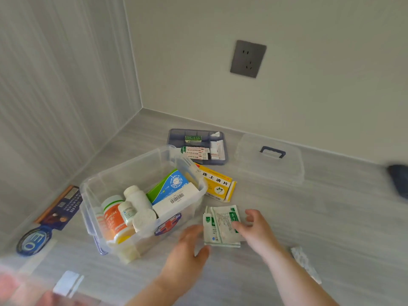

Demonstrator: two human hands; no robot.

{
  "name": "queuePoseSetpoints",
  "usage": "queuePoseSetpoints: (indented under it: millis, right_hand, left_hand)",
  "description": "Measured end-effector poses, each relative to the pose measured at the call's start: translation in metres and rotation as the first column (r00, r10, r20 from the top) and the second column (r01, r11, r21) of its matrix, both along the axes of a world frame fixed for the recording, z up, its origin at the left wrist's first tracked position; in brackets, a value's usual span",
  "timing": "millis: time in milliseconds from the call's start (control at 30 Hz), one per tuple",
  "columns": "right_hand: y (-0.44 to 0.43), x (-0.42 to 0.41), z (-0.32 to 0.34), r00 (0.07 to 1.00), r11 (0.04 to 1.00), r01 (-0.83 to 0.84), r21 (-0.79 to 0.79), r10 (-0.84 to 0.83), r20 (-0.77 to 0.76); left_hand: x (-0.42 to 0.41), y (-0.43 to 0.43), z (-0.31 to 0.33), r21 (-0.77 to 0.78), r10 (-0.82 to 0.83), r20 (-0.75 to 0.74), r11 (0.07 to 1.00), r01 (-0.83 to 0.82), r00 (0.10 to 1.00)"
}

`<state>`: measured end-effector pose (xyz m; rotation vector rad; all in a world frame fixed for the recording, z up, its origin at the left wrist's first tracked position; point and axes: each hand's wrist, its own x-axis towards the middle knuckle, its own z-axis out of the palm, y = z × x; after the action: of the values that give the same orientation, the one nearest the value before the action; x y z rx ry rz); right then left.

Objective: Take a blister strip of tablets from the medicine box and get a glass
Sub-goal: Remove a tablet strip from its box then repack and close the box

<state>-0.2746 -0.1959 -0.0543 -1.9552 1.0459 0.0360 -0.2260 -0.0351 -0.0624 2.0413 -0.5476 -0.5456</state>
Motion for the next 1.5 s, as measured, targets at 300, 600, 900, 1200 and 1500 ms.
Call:
queuePoseSetpoints:
  millis: [300,600,900,1200,1500]
  right_hand:
    - [0.013,0.005,-0.014,0.997,0.997,0.035,0.074,-0.029,-0.075]
    - [0.019,0.009,-0.012,0.991,0.958,0.129,0.256,-0.113,-0.076]
    - [0.019,0.006,0.007,0.993,0.927,0.065,0.369,-0.097,0.07]
    - [-0.01,0.049,0.11,0.915,0.983,-0.171,0.064,0.134,0.381]
    - [0.059,0.18,0.139,0.444,0.344,-0.891,-0.296,0.792,-0.418]
  left_hand:
    - [0.001,-0.033,0.0,-0.061,0.097,-0.35,0.99,-0.126,0.932]
    - [-0.001,-0.026,0.0,-0.173,0.011,-0.423,0.98,-0.092,0.906]
    - [0.004,-0.008,0.004,-0.128,-0.061,-0.223,0.991,0.032,0.973]
    - [0.034,0.068,0.07,-0.152,-0.005,0.625,0.98,0.127,0.78]
    - [0.071,0.096,0.059,0.219,-0.022,0.636,0.963,-0.154,0.771]
